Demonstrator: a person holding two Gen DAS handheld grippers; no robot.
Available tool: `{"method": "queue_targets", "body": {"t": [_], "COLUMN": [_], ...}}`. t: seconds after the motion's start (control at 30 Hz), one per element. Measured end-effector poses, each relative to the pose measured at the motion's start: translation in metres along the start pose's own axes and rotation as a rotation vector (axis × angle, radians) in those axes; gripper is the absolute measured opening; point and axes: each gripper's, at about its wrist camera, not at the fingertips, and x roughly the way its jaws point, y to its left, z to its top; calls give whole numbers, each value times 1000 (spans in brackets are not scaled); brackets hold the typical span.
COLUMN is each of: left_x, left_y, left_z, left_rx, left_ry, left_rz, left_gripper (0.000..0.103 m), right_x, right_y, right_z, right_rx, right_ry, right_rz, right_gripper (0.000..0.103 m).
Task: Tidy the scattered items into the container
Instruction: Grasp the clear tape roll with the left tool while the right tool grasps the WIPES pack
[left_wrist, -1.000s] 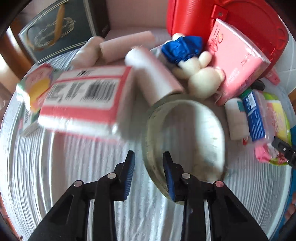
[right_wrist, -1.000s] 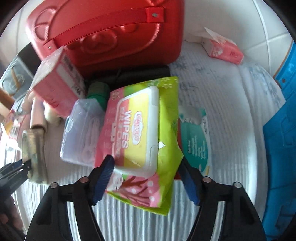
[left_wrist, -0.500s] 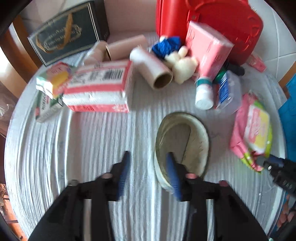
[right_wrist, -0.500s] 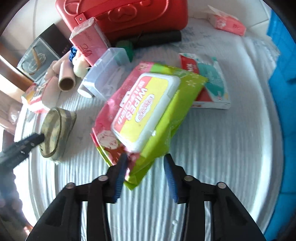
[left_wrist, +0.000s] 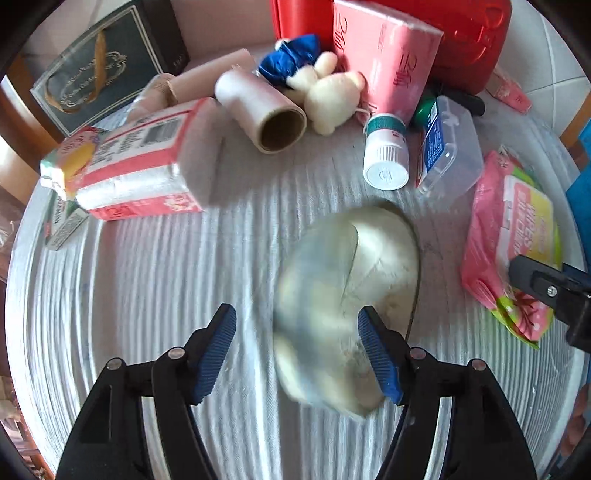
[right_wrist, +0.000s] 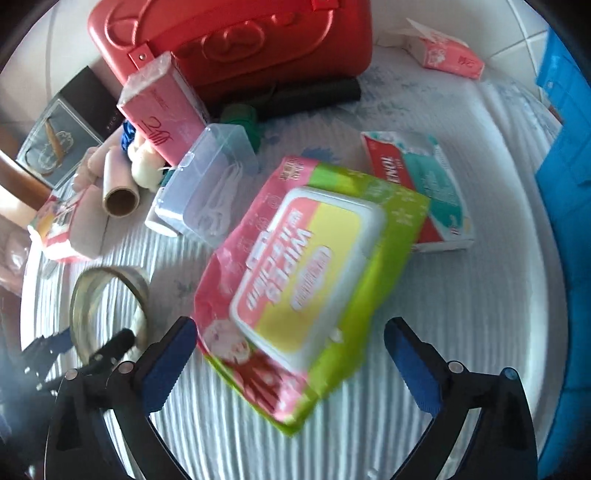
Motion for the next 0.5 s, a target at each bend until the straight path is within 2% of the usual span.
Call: {"method": "queue_targets", "body": {"t": [0.1,0.27,0.3,0.37,0.4,0.43,0.47,0.5], "left_x": [4,12,14,16,14,12,10,8], "left_y": [-5,-13,-15,-19,-21,-23,-26,-27], "left_z": [9,24,26,29,29,29,28,27], "left_rx": [8,20,19,16,18,30,44,49], "left_ry": [-21,-48,-54,-53,-51,-53,-54,-54], "left_rz": [-5,-46,-57,-115,-116,-101,-93,-92], "left_gripper": [72,71,68,42,38,33,31,31], "right_x": [10,24,25,25,25,24,21,17], "right_y": [7,8,8,8,8,7,7,7], "right_z": [9,21,21,20,19,17,16,14], "right_rx": [6,9,2,-23,-43,-56,-59,-63], "right_ry": [-18,-37,-40,-54,-53,-51,-51,-53], "right_rz": [-50,-78,-78,-72,-72,-71,-66,-60], "right_gripper": [103,103,103,103,103,97,87,83]}}
